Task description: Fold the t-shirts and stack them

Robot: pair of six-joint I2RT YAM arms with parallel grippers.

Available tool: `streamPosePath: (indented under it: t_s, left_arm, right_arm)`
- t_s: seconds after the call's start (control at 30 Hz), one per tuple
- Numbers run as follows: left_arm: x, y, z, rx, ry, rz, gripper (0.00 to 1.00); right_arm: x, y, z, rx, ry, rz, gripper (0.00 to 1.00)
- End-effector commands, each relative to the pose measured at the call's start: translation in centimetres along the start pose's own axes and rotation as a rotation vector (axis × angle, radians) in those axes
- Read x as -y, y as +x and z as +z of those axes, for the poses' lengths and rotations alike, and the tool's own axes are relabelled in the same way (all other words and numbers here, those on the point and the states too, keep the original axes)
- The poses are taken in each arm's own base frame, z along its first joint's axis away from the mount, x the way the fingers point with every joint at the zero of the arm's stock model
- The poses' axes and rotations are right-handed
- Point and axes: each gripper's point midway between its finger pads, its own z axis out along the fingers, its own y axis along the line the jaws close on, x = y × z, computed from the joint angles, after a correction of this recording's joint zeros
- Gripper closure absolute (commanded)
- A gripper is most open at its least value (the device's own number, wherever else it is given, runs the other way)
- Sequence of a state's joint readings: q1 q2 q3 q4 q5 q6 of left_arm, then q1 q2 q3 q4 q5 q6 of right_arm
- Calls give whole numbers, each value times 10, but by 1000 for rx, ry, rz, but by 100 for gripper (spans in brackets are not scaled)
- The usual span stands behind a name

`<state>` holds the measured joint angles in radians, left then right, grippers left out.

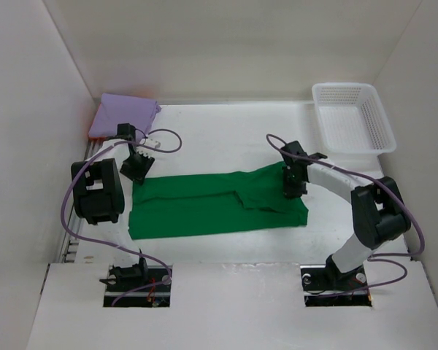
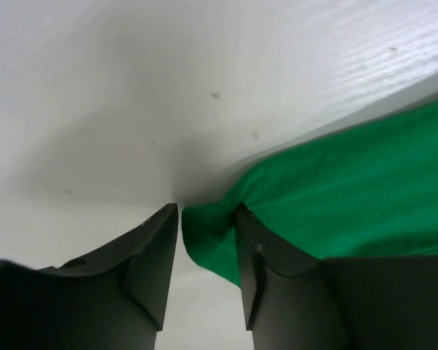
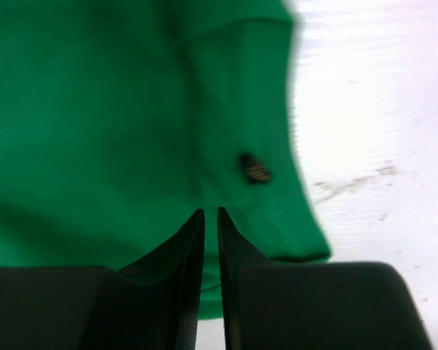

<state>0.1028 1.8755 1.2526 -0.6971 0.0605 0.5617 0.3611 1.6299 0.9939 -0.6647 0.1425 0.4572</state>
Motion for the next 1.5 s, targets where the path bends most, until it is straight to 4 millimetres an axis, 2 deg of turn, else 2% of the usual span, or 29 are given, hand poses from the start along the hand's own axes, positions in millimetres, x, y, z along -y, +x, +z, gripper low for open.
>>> streamPosePath:
  t_s: [0.0,0.1,0.17,0.23,0.37,0.6,0.8,0.97,1.27,1.47]
  left_arm:
    - [-22,-24,-9,69,-96,11,59]
    - [-31,-29,-21,98,-123,0,52]
    - [-39,-28,-25,102,-144,-16,50]
    - [-44,-25,-27,96,-153,-33,48]
    - [-46,-15,-23,76,-147,-65,47]
    - [-47,-12,-21,68,-143,-84,44]
    - [-45,-11,-18,62,-136,-81,44]
    - [-43,-10,-17,60,-130,-81,44]
    - [-44,-6,-15,49,-131,-81,44]
    - [-43,-6,-15,48,-131,-78,44]
  right_arm:
    - [-33,-32,-37,165,-80,-103,84]
    - [-67,-37,-63,261,-150,-213,83]
    - [-99,-29,-78,297,-219,-314,82]
    - [-124,-15,-82,295,-253,-416,80]
    - [-157,9,-67,232,-268,-542,76]
    - [-200,21,-52,204,-327,-639,70]
    - [-205,24,-39,183,-312,-658,67]
    - [-201,28,-31,157,-285,-662,67]
    - [-190,41,-21,102,-250,-673,90]
    - [-193,36,-37,126,-283,-671,99]
